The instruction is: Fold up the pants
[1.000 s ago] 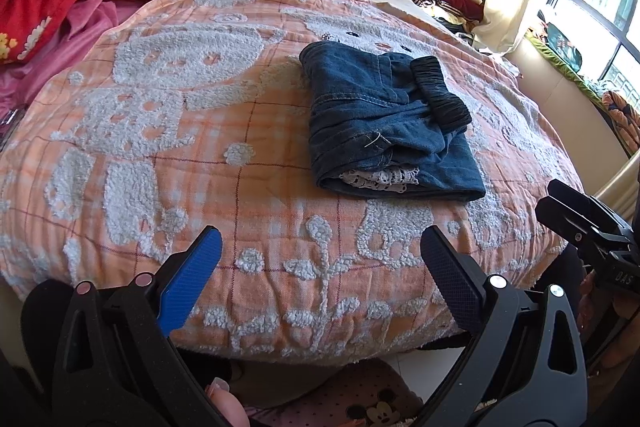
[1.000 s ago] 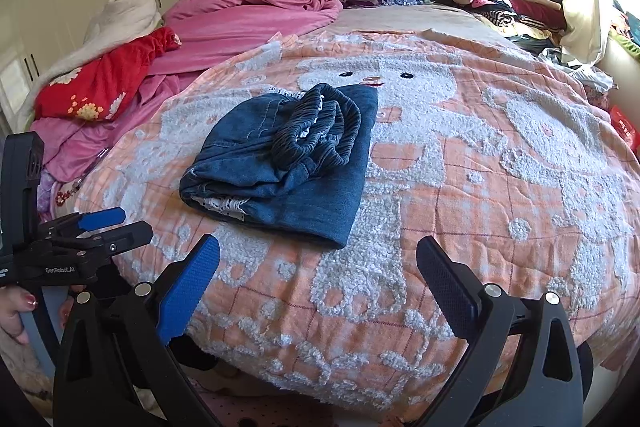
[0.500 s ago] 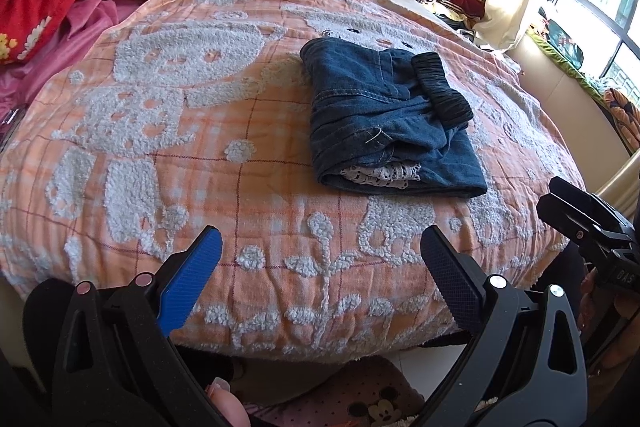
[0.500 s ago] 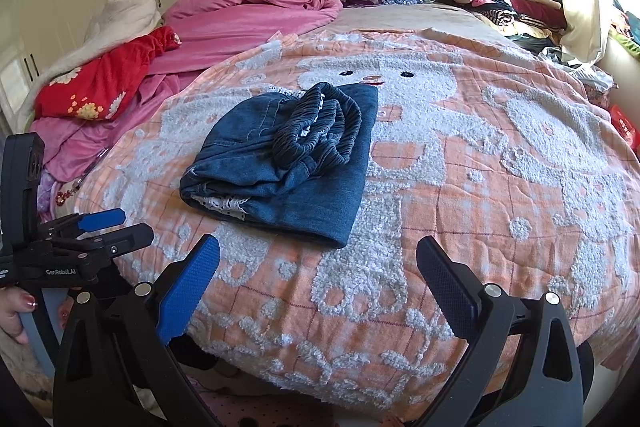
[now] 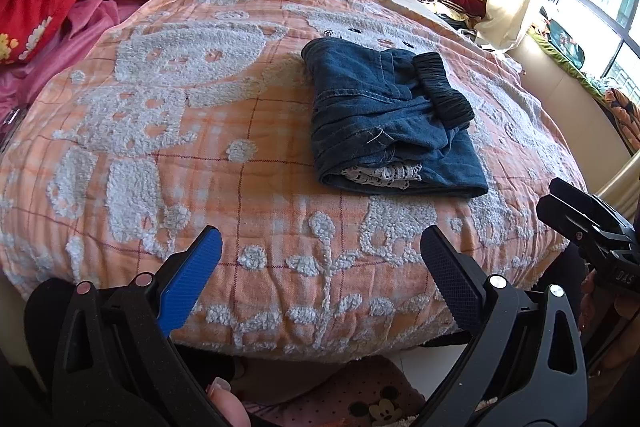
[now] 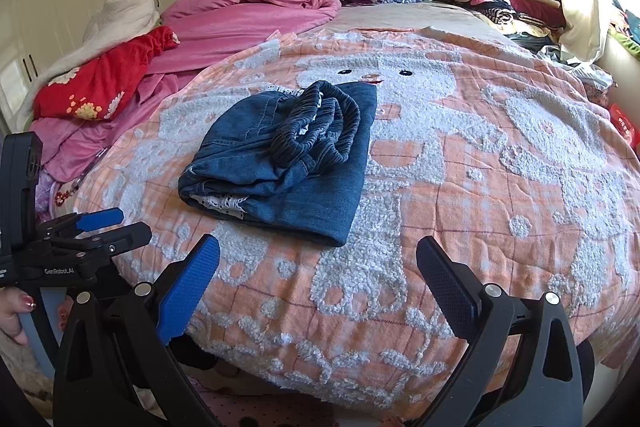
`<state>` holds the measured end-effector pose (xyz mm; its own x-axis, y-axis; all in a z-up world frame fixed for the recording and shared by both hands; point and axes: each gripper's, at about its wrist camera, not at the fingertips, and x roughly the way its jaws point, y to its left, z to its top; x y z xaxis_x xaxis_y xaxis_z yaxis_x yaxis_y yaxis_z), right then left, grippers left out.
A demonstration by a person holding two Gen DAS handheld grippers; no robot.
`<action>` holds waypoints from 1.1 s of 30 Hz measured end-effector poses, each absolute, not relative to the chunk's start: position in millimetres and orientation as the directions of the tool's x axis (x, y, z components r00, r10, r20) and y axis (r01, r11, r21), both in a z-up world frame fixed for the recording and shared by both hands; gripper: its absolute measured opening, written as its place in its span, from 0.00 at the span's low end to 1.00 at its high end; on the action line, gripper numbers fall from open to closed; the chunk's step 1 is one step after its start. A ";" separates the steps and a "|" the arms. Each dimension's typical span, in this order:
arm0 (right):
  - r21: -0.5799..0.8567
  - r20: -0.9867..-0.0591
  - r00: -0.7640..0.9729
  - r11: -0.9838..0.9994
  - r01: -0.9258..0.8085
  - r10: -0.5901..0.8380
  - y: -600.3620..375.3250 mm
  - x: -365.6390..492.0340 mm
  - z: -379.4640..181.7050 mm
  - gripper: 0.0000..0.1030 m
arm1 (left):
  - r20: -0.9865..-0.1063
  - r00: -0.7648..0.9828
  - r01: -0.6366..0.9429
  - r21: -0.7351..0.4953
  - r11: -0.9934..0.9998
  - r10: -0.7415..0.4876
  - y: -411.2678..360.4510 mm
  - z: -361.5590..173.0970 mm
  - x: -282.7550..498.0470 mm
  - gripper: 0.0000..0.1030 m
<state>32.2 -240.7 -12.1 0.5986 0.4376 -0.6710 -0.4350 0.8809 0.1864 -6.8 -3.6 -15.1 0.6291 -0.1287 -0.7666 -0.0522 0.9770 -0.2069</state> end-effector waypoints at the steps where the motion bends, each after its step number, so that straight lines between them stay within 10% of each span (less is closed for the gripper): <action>1: 0.188 -0.670 0.598 0.880 -0.436 0.439 -240.7 32.2 -12.1 0.95 | -0.768 0.628 -0.054 -0.204 0.977 -0.126 -3.7 -15.2 -6.8 0.91; 33: 0.184 -0.675 0.598 0.883 -0.431 0.432 -241.3 32.8 -13.5 0.95 | -0.767 0.633 -0.054 -0.178 0.983 -0.104 -2.9 -12.2 -6.9 0.91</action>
